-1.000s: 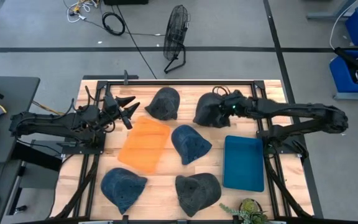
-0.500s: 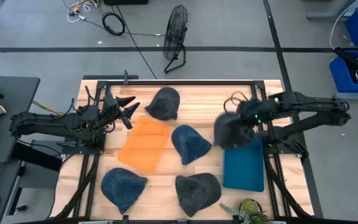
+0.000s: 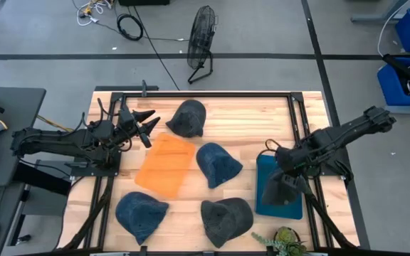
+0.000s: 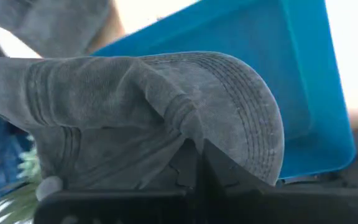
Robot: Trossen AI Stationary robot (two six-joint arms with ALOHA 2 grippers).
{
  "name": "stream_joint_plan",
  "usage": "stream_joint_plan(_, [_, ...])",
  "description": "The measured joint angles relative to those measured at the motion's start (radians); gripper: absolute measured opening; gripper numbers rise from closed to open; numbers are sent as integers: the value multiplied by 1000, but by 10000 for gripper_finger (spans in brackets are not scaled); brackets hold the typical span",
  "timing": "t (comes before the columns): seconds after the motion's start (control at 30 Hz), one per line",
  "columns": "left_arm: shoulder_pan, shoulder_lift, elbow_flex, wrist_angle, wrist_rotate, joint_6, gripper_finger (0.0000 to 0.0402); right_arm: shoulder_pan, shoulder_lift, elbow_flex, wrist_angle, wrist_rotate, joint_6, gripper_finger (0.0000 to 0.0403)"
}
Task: Pick & Place hat
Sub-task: Put the top right black cap into the blue bin, then put the top black cap into the blue bin
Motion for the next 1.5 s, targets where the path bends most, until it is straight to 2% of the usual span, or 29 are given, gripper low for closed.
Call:
stream_joint_plan(0.13, [0,0,0,0,18,-1,177,5,0,-94,4,210,87,4])
stream_joint_plan(0.2, [0,0,0,0,39,-20,177,4,0,-135,8,234,131,4])
stream_joint_plan(0.37, [0,0,0,0,45,-52,177,4,0,-203,92,169,54,4])
stream_joint_plan(0.63, [0,0,0,0,45,-72,177,4,0,-246,179,247,-13,13])
stream_joint_plan(0.8, [0,0,0,0,45,-72,177,4,0,-272,177,176,8,49])
stream_joint_plan(0.93, [0,0,0,0,45,-72,177,4,0,-280,163,160,26,89])
stream_joint_plan(1.1, [0,0,0,1,45,-72,177,-8,1,-227,147,104,75,125])
stream_joint_plan(1.27, [0,0,0,1,45,-72,177,-25,1,-95,139,68,38,136])
stream_joint_plan(1.3, [0,0,0,1,45,-72,177,-28,1,-63,132,92,0,136])
stream_joint_plan(1.37, [0,0,0,2,45,-72,177,-33,1,-10,129,207,-103,134])
stream_joint_plan(1.5, [0,0,0,2,45,-73,177,-40,0,41,162,568,-282,129])
